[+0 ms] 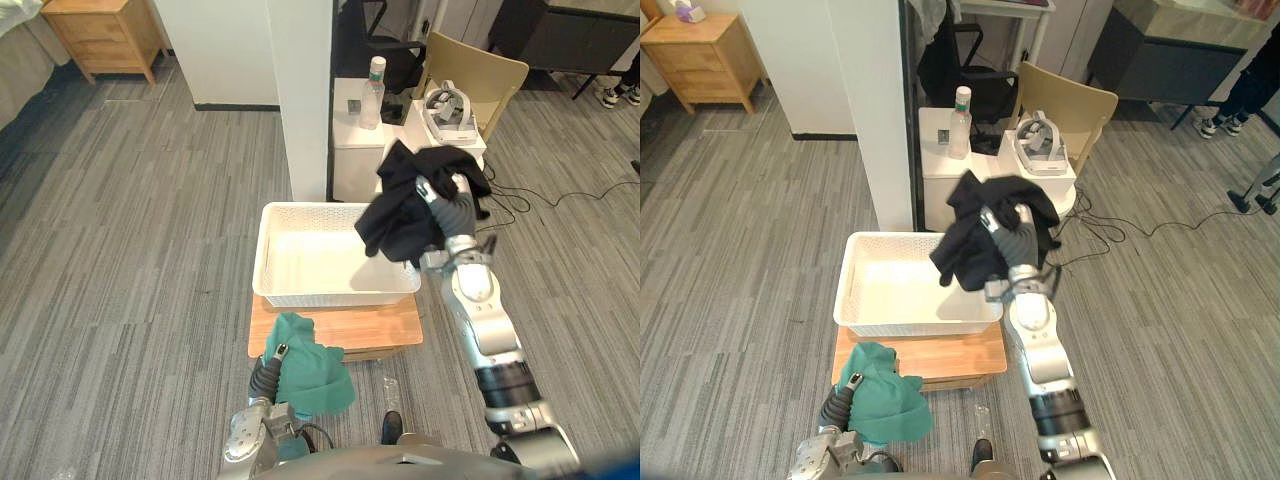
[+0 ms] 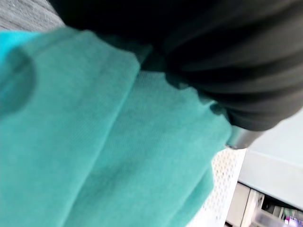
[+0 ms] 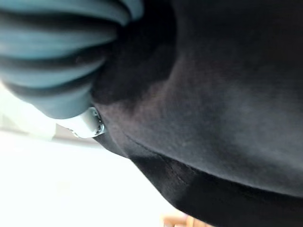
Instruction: Tidy the bed and pick cloth on bed and put in laundry
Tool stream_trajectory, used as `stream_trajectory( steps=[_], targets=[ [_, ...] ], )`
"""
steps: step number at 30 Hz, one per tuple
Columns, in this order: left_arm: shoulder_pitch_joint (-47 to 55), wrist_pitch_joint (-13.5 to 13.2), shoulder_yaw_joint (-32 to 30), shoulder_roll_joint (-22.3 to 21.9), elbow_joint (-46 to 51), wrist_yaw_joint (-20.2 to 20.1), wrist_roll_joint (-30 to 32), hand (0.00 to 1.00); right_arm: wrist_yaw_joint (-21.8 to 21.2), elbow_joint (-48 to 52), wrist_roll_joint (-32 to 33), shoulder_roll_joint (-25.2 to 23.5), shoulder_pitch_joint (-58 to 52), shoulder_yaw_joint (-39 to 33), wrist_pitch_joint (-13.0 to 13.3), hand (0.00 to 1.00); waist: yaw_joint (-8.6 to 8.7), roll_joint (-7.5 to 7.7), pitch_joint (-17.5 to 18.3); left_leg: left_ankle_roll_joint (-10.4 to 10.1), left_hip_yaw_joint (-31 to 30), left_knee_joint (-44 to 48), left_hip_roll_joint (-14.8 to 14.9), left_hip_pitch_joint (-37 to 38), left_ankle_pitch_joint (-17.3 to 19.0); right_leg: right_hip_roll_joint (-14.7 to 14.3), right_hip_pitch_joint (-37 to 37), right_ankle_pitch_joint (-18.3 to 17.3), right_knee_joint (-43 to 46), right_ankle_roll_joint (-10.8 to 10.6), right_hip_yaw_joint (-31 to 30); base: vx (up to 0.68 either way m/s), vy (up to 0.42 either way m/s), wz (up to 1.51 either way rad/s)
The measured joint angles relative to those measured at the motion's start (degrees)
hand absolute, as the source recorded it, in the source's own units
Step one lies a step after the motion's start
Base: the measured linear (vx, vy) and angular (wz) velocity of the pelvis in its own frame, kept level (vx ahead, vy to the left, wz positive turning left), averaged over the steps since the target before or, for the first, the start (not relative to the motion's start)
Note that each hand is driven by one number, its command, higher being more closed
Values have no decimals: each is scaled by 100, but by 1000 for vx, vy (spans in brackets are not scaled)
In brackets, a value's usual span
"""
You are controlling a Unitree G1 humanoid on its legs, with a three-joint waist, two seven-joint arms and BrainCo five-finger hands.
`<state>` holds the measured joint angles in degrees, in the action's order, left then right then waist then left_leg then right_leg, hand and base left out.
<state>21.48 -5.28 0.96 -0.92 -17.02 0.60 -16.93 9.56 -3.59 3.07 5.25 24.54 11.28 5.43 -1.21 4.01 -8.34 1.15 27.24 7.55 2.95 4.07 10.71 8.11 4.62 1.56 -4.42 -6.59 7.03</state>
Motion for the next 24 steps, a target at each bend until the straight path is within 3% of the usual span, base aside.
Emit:
stream_trajectory(
  steps=[3,5,14,20,24],
  targets=[
    [44,0,4,43,-2,27,-74,100,6,-581,-48,-11,700,355,-8,100,-43,-20,-11,36,-91,-98,-31,-32,-103,12,-18,110,-15,23,6,-83,1,17],
    [72,0,10,87,-2,35,-216,100,21,-839,-185,-37,958,449,-14,100,-188,-22,-12,30,-130,-158,-44,-54,-153,17,-62,110,29,24,14,-94,-14,15],
    [193,-4,-4,216,5,59,-330,100,37,-1767,-228,-258,1255,563,-86,100,-256,-120,-233,15,-308,-254,-116,-354,-405,62,-333,106,96,33,163,-101,-39,9],
    [-156,-72,-149,255,29,50,-465,100,89,-3057,-442,-44,2388,327,-194,100,-263,-341,-1143,77,-464,-41,-115,-1026,-576,119,-940,154,337,168,272,-186,-34,15],
    [-474,-263,-155,444,97,14,-629,100,257,-4060,-431,529,3640,-36,-218,100,-290,-603,-1649,146,-583,90,-135,-1559,-721,191,-1448,178,571,159,360,-118,12,23]
  ],
)
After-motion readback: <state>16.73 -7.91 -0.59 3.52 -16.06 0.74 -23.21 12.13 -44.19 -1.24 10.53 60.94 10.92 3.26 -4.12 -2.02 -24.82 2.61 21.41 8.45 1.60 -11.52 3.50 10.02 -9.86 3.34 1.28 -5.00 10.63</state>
